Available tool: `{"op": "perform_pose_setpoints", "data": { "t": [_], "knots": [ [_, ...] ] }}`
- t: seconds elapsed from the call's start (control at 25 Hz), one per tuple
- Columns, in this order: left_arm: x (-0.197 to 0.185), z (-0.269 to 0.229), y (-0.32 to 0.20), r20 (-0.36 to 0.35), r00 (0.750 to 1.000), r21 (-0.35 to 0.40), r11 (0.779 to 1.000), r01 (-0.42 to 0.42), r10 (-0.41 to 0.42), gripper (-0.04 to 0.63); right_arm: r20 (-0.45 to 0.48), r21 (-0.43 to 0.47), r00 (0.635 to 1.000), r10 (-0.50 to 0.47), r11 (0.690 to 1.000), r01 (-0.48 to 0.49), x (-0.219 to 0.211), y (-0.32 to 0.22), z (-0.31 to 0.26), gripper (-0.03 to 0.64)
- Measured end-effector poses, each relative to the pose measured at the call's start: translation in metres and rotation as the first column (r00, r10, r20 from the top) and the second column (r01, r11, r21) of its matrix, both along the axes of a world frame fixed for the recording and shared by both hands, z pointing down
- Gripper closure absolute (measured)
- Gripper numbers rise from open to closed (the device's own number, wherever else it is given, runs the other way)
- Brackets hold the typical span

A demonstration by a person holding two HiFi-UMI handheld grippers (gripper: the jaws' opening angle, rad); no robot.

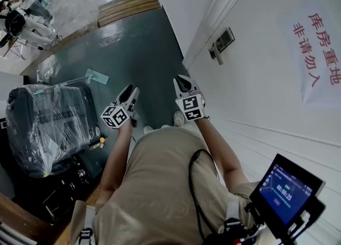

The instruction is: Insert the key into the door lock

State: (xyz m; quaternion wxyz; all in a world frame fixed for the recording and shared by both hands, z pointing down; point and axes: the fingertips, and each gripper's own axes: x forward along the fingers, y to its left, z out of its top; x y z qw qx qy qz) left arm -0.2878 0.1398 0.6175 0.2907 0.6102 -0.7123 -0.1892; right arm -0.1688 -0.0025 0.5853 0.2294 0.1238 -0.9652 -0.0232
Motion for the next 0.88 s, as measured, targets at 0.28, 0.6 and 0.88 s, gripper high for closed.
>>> {"op": "perform_pose_setpoints", "data": {
  "t": [0.28, 0.6, 0.88],
  "knots": [
    [0.013, 0.001, -0.020, -0.007, 0.999, -0.008, 0.999, -0.047, 0.047, 0.411, 0.014, -0.009, 0.999, 0.034, 0.999, -0.034, 0.013, -0.014, -0.004, 0.580],
    [0.040, 0.004, -0.060, -0.018, 0.994, -0.014, 0.994, -0.106, 0.105, 0.411, 0.053, -0.029, 0.995, 0.087, 0.996, -0.086, 0.038, -0.047, -0.017, 0.580],
    [0.067, 0.004, -0.102, -0.017, 0.991, -0.013, 0.991, -0.130, 0.130, 0.411, 0.086, -0.034, 0.992, 0.094, 0.995, -0.091, 0.061, -0.081, -0.029, 0.580]
  ]
}}
